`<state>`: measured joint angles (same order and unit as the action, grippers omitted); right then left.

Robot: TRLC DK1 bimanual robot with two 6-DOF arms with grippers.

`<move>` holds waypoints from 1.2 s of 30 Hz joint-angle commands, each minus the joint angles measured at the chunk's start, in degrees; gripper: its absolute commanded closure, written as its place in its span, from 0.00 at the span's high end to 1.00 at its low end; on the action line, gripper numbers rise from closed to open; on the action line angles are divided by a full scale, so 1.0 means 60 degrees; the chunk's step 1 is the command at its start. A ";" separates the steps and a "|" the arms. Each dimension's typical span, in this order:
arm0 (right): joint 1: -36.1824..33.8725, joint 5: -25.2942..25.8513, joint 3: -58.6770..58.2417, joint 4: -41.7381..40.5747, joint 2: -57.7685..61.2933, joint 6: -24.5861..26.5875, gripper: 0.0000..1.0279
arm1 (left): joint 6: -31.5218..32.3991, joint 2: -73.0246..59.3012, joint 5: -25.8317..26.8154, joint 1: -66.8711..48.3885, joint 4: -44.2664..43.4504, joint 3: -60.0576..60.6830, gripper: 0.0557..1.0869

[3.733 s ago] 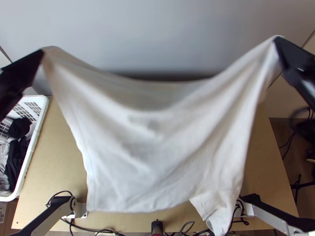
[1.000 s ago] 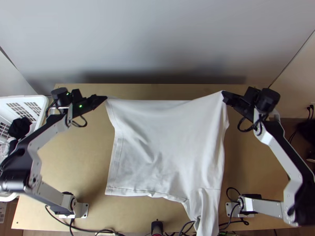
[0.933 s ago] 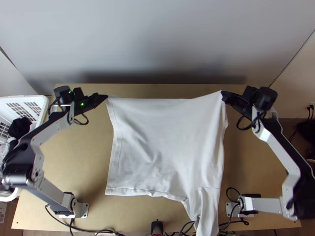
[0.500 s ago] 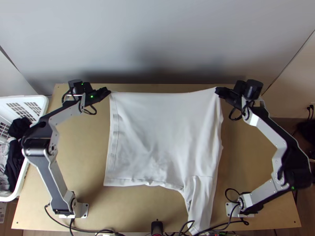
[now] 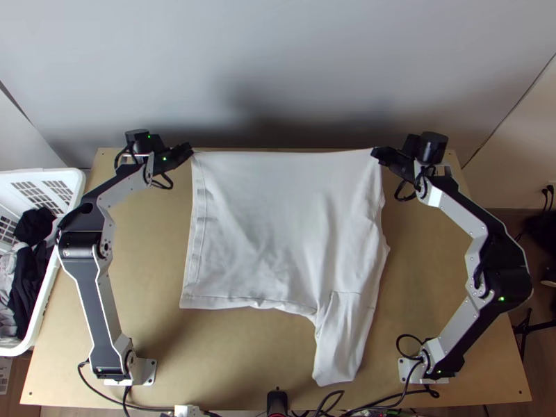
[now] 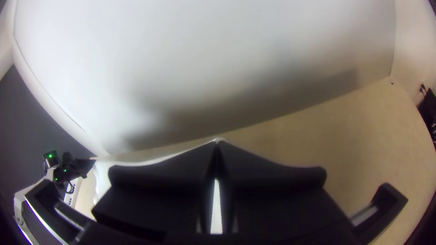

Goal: Fold the t-shirt

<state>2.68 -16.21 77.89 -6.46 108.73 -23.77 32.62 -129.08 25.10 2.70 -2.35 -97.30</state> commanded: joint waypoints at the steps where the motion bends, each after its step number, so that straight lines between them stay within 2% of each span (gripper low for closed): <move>1: 0.0037 0.0899 0.0554 -0.0008 0.0599 0.0006 0.03 | -0.0237 -0.0240 -0.0287 0.0077 0.0230 -0.0498 0.03; 6: 0.0037 0.1266 0.0774 0.0183 0.0849 0.0021 0.03 | -0.0969 -0.0387 -0.0990 0.0019 0.0567 -0.0498 0.03; 12: 0.0081 0.1266 0.0891 0.1194 0.0556 0.0021 0.03 | -0.1218 0.0199 -0.0961 -0.0040 0.1197 -0.0249 0.03; 20: 0.0272 0.1236 0.0378 0.2131 -0.0367 0.0065 0.03 | -0.1130 0.1400 -0.0082 -0.0054 0.1183 0.1084 0.03; 23: 0.0389 0.1178 0.0481 0.2864 -0.0543 0.0094 0.03 | -0.1072 0.1737 0.0152 -0.0128 0.1212 0.1392 0.03; 27: 0.0491 0.1031 0.0993 0.3918 -0.0528 0.0226 0.03 | -0.1057 0.2074 0.0255 -0.0274 0.1813 0.1319 0.03; 30: 0.0521 0.0973 0.1169 0.4226 -0.0485 0.0314 0.03 | -0.1247 0.2089 0.0269 -0.0421 0.2633 0.0952 0.03; 36: 0.0564 0.0943 0.1433 0.5193 -0.0499 0.0387 0.03 | -0.1540 0.2235 0.0357 -0.0523 0.3131 0.0850 0.03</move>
<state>5.61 -10.07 84.40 18.20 106.04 -22.02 25.10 -117.19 26.39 0.36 12.49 -91.50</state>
